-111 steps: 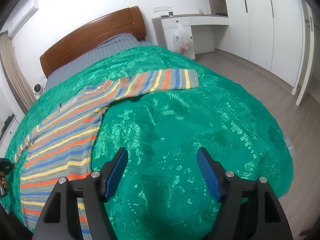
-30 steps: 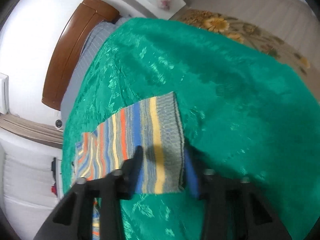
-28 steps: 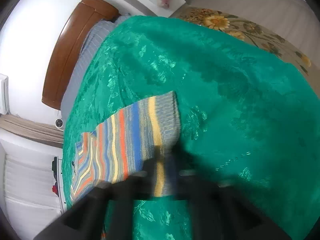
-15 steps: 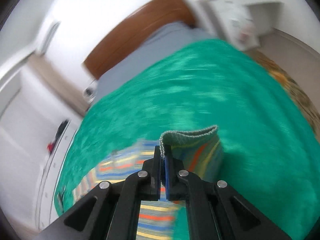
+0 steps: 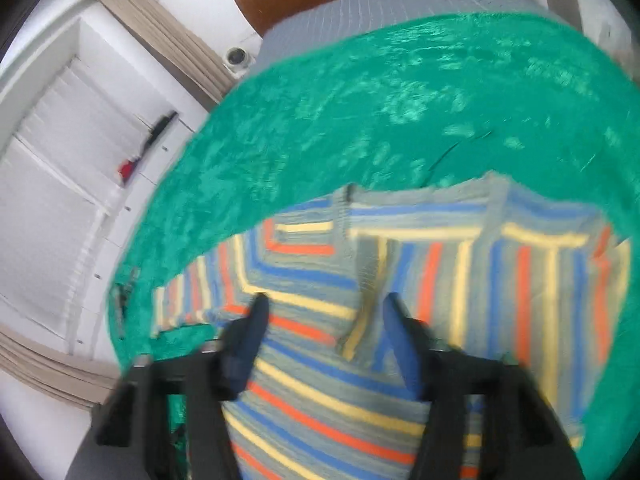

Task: Fold small clothes
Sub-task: 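Grasp a sleeve cuff with the right gripper and fold it across the body, then grasp the other sleeve cuff with the left gripper and fold it across the body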

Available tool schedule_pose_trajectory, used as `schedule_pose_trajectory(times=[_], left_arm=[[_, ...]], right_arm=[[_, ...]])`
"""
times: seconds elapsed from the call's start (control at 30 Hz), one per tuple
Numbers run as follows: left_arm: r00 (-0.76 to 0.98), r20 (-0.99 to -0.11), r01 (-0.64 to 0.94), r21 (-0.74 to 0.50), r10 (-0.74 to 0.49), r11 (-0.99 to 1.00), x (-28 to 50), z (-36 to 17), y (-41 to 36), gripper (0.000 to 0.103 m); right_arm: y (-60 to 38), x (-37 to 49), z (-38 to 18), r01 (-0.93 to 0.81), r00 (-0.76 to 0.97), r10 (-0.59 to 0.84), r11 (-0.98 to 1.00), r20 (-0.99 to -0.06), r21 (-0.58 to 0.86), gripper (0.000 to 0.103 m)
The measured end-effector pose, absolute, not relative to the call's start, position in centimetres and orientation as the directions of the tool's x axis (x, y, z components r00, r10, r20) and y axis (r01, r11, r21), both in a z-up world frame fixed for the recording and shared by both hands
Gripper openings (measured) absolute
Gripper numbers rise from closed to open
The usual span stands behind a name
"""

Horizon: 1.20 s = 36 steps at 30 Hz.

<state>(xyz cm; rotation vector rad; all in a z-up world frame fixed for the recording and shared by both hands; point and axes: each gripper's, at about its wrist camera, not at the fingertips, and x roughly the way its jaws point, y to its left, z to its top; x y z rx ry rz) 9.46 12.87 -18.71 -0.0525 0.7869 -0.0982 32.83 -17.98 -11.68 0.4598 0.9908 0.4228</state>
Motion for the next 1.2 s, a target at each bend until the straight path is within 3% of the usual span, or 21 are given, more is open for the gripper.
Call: schedule_pose_trajectory(times=[0.13, 0.33, 0.63, 0.83, 1.0, 1.2], left_arm=[[0.702, -0.707, 0.072, -0.051, -0.086, 0.996, 9.5, -19.0, 12.3, 0.102], [0.708, -0.702, 0.072, -0.034, -0.075, 0.997, 9.4, -19.3, 12.0, 0.102], [0.726, -0.687, 0.060, 0.003, -0.042, 0.998, 9.1, -19.5, 11.5, 0.102], [0.657, -0.742, 0.102, -0.087, -0.133, 0.991, 10.0, -17.6, 12.1, 0.102], [0.658, -0.719, 0.134, -0.180, -0.224, 0.974, 14.6, -12.8, 14.5, 0.102], [0.627, -0.756, -0.023, -0.255, -0.185, 0.967, 24.5, -10.1, 22.1, 0.101]], right_arm=[[-20.8, 29.8, -11.7, -0.104, 0.509, 0.490, 0.851, -0.708, 0.514, 0.062], [-28.5, 20.6, -13.3, 0.038, 0.608, 0.225, 0.949, -0.761, 0.312, 0.065], [-36.8, 8.1, -18.3, 0.294, 0.657, -0.045, 0.935, -0.752, 0.200, 0.065], [-36.4, 7.2, -20.0, 0.293, 0.682, -0.069, 0.938, -0.728, 0.185, 0.071], [-36.4, 7.3, -20.7, 0.274, 0.693, -0.052, 0.941, -0.719, 0.196, 0.078], [-36.1, 7.0, -21.1, 0.263, 0.710, -0.054, 0.945, -0.702, 0.193, 0.081]])
